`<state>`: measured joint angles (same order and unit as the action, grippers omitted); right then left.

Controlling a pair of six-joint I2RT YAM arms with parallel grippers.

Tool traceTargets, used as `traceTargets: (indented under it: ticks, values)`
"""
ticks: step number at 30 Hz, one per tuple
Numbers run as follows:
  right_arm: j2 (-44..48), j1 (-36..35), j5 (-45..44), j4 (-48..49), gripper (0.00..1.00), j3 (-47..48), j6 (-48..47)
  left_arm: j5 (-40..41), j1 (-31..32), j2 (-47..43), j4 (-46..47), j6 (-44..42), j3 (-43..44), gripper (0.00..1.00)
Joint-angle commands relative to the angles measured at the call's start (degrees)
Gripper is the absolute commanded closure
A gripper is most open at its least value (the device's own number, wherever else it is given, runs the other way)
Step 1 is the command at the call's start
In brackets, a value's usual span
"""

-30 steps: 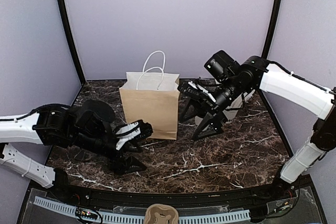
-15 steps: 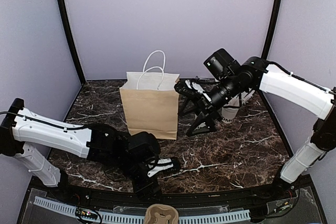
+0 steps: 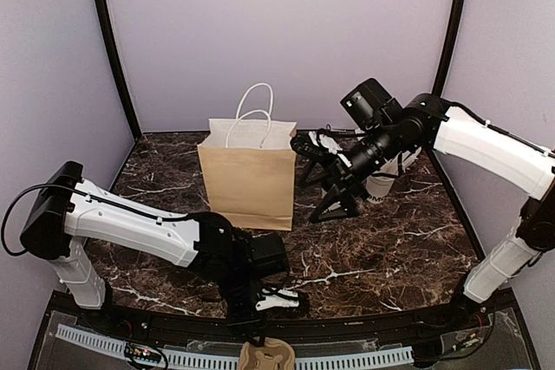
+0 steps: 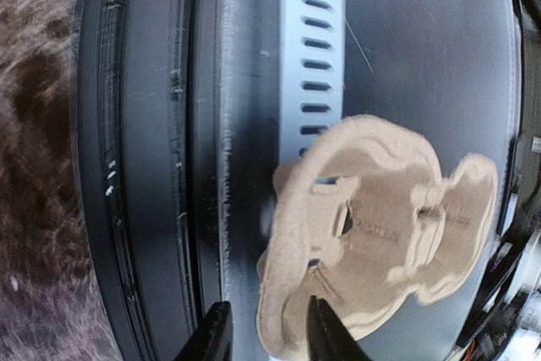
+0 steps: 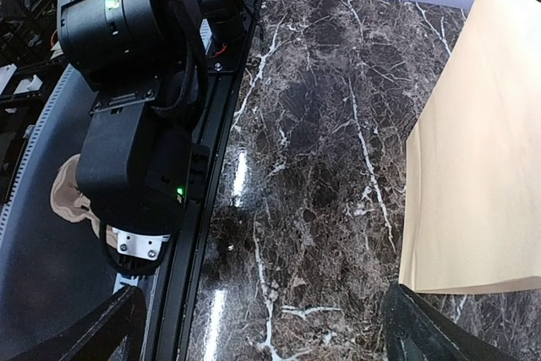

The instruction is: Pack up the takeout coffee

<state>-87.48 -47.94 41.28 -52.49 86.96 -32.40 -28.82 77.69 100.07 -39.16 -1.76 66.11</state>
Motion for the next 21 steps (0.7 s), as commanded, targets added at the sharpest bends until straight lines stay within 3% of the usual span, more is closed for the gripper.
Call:
traceTargets:
  ticks: [1,8,12,16,21]
  values:
    - [0.17,0.35,0.02,1.3,0.01,0.28,0.07,-3.17,0.61,2.3,-5.05,-5.63,2.49,0.71]
    - [-0.75,0.31,-0.33,0.51,0.01,1.72,-0.11,0.37,-0.52,-0.98,-5.99,-3.37,1.78,0.93]
    - [-1.02,0.39,-1.25,-0.14,0.01,2.46,-0.38,0.3,-4.81,-10.46,-2.26,5.1,-4.26,1.0]
    - [-1.83,0.39,-1.29,-0.09,0.01,2.94,-0.36,-0.28,-11.8,-20.86,5.21,15.02,-12.68,1.0]
    - [-2.74,0.48,-1.55,0.01,0.01,3.75,0.03,6.71,-19.18,-30.03,11.88,30.96,-21.91,1.0]
